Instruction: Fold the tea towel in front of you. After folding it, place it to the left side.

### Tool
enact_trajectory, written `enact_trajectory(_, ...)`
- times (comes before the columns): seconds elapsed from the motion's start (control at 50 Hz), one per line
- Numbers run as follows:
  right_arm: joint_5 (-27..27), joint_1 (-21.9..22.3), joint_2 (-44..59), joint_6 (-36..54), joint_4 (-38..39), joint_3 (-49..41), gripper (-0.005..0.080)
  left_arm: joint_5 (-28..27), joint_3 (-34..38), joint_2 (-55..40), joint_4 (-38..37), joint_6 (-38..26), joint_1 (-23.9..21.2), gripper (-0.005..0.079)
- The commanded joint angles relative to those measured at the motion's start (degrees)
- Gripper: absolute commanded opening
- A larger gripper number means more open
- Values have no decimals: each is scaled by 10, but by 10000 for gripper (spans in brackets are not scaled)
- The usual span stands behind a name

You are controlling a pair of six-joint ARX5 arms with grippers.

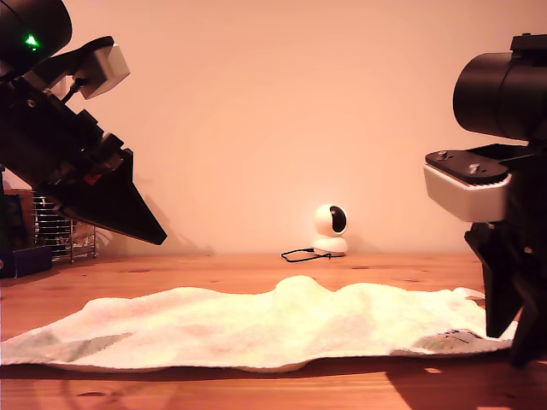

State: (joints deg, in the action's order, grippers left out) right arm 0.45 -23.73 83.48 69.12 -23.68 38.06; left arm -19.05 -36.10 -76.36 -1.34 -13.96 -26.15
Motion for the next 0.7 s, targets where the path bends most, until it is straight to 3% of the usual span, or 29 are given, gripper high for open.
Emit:
enact_trajectory(0.0,14,-1,33,4,6,-13,296,-2,11,-5,5,1,-2,-19)
enact_trajectory(0.36,46,26,49,25,6,-13,166,-2,11,-5,5,1,-2,-19)
enact_trajectory(0.5,46,35,49,30,13,-13,-19,-2,11,-5,6,1,-2,-19)
enact_trajectory(0.68,67,12,46,27,61,-12,-11,3,11,-5,5,4,0,-19)
